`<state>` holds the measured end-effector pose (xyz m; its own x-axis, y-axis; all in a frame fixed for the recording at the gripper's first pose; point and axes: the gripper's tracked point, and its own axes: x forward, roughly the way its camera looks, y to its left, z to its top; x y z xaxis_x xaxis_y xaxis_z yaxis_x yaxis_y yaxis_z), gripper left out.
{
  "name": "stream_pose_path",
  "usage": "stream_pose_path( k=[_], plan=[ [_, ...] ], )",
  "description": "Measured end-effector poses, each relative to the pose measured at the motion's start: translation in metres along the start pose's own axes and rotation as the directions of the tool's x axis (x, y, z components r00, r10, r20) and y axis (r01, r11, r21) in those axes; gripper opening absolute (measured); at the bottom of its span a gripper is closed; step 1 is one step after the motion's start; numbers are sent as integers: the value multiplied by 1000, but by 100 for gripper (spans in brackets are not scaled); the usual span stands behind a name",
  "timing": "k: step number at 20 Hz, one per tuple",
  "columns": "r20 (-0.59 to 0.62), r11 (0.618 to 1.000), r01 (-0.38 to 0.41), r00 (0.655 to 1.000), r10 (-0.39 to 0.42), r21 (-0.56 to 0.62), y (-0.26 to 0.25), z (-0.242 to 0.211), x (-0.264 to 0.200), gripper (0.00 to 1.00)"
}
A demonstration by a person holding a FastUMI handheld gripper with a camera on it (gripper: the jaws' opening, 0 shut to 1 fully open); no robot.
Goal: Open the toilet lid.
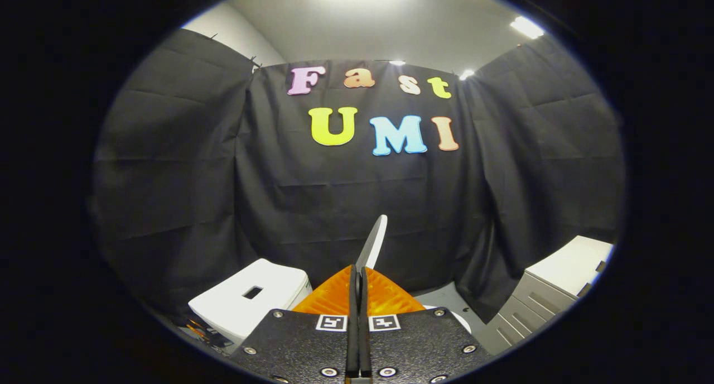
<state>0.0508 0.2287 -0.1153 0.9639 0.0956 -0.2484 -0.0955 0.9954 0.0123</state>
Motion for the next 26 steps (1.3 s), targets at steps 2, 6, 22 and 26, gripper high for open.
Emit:
stream_pose_path(
  k=[2,6,22,26],
  plan=[
    [4,999,-21,1000,21,-28,14,4,3,0],
    [4,998,-53,999,54,-16,42,11,8,0],
    [-23,970,-236,972,235,-54,168,16,21,0],
    [-34,957,-288,957,287,-25,197,12,26,2]
  ],
)
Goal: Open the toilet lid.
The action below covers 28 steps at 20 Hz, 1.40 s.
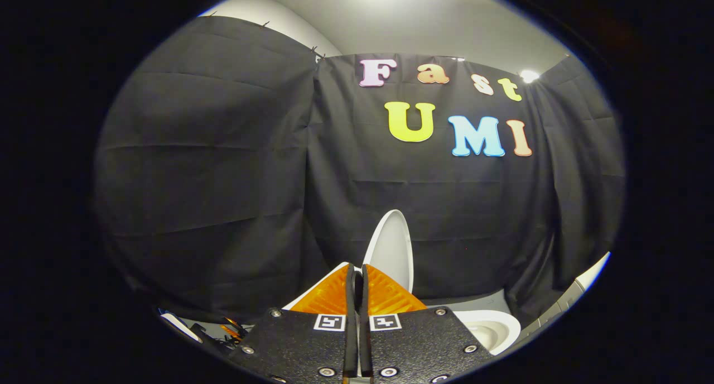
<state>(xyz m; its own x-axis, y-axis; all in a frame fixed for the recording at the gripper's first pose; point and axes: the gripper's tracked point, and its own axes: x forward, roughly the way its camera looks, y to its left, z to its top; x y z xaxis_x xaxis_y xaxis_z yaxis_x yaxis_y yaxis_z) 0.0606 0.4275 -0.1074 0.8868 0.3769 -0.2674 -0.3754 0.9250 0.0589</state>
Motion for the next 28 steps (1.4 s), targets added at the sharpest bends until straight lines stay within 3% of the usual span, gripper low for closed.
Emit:
stream_pose_path(
  k=[5,13,18,20,22,27,28],
  plan=[
    [-10,999,-41,999,41,-34,27,-3,11,2],
    [-12,998,-62,998,62,8,40,-6,22,2],
    [-20,999,-41,999,41,-26,37,-5,12,7],
    [-30,996,-91,995,91,4,43,-3,9,12],
    [-7,987,-136,991,137,81,41,6,-4,29],
    [152,984,-126,983,106,128,-15,73,-61,95],
    [169,986,-124,980,104,110,-27,82,-70,95]
  ],
)
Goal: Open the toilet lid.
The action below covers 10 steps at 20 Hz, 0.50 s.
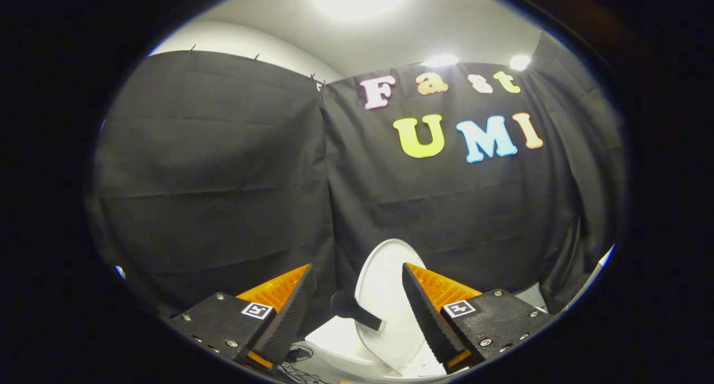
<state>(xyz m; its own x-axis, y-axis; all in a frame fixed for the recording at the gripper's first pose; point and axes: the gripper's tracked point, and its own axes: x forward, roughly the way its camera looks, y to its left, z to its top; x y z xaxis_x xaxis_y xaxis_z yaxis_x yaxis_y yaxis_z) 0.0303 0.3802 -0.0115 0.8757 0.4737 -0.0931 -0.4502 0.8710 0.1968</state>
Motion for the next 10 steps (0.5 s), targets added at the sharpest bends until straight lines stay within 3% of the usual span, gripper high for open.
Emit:
stream_pose_path(
  k=[4,10],
  plan=[
    [94,991,67,994,-55,-119,-66,47,-57,95],
    [100,947,219,975,-200,-234,-188,66,-117,95]
  ],
)
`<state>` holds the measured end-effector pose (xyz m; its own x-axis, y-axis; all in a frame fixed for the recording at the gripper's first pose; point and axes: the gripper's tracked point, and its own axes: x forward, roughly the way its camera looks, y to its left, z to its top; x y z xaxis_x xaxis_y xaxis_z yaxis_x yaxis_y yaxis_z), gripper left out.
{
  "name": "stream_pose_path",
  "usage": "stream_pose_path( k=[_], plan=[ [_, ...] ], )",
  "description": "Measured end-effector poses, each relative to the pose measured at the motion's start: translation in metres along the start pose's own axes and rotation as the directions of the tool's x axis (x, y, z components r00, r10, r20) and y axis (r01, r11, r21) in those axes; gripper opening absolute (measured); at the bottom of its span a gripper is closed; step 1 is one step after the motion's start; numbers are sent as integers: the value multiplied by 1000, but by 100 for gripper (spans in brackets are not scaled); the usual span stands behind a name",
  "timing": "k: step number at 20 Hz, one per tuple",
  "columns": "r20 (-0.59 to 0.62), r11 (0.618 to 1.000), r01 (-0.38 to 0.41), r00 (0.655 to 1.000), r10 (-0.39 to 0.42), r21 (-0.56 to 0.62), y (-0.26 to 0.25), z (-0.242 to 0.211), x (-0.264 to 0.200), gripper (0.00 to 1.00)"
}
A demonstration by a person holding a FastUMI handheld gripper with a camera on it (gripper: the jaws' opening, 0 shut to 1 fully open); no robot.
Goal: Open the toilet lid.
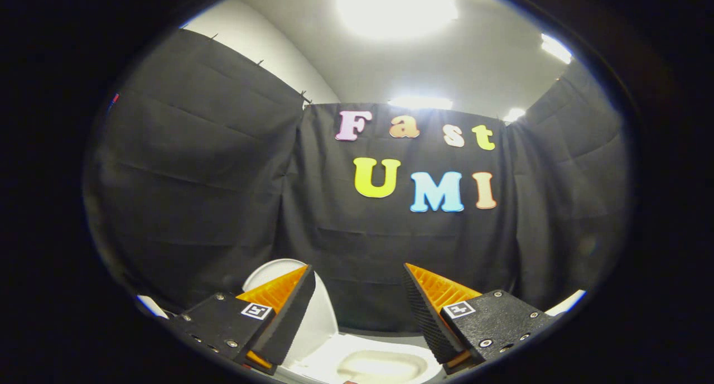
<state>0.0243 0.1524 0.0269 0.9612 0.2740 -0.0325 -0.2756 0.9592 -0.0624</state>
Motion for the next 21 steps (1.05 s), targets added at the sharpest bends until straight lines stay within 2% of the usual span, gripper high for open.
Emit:
stream_pose_path(
  k=[2,4,6,9,11,16,21],
  plan=[
    [16,1000,23,1000,-23,-18,-31,1,-15,95],
    [25,995,86,996,-85,-48,-74,-5,-34,95],
    [32,988,154,988,-154,-7,-104,-11,-48,95],
    [38,977,186,981,-191,108,-120,-25,-68,95],
    [11,962,248,968,-251,118,-145,-37,-84,95],
    [-42,940,340,940,-339,33,-162,-66,-100,94],
    [-66,933,360,931,-358,21,-161,-63,-104,94]
  ],
)
